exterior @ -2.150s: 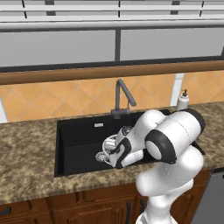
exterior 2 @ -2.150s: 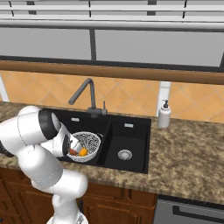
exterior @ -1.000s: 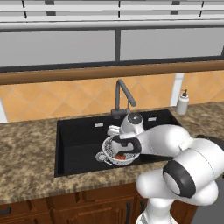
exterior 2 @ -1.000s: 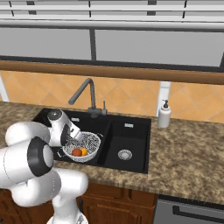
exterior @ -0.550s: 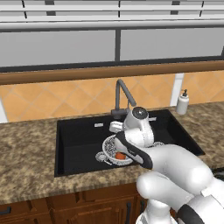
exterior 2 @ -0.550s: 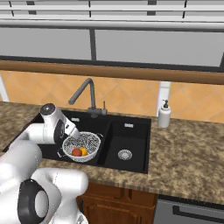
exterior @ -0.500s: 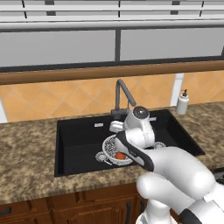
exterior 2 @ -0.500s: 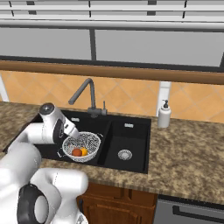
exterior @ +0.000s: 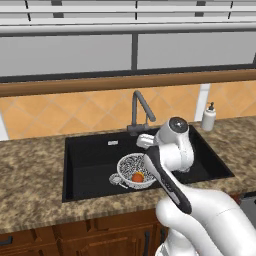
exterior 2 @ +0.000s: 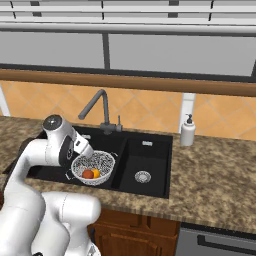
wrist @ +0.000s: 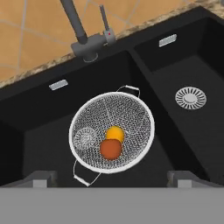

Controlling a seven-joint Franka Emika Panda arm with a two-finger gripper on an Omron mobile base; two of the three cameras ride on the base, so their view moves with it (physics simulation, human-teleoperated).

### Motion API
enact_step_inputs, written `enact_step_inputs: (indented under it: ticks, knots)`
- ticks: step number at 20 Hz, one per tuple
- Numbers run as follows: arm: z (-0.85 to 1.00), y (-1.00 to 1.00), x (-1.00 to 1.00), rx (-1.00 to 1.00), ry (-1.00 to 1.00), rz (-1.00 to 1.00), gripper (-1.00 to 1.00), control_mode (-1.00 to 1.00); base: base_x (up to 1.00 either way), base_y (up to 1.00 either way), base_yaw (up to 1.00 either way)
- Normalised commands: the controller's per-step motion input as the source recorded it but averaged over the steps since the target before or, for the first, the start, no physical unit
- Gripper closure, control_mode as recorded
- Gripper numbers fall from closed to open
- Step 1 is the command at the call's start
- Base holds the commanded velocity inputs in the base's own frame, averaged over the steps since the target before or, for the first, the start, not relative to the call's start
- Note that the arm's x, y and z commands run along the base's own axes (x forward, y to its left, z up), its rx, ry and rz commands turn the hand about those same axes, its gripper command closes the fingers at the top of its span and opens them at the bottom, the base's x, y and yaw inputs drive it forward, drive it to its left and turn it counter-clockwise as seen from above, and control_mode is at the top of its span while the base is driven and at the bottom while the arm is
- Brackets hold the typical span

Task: Put the colander in the sink, put the orange, orange in the colander, and turn on the sink faucet and pour water over the colander.

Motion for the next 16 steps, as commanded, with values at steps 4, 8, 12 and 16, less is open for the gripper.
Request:
enact_step_inputs:
  ticks: [4,8,12,16]
  knots:
    - [0.37,-0.61,-0.27,0.0,0.0,0.0,-1.0,-1.0,0.0,0.0,0.0]
    - [0.29,-0.65,-0.18,0.0,0.0,0.0,-1.0,-1.0,0.0,0.0,0.0]
    - [0.12,-0.64,-0.08,0.0,0.0,0.0,-1.0,-1.0,0.0,0.0,0.0]
    - [0.01,-0.39,0.06,0.0,-0.08,0.01,-1.0,-1.0,0.0,0.0,0.0]
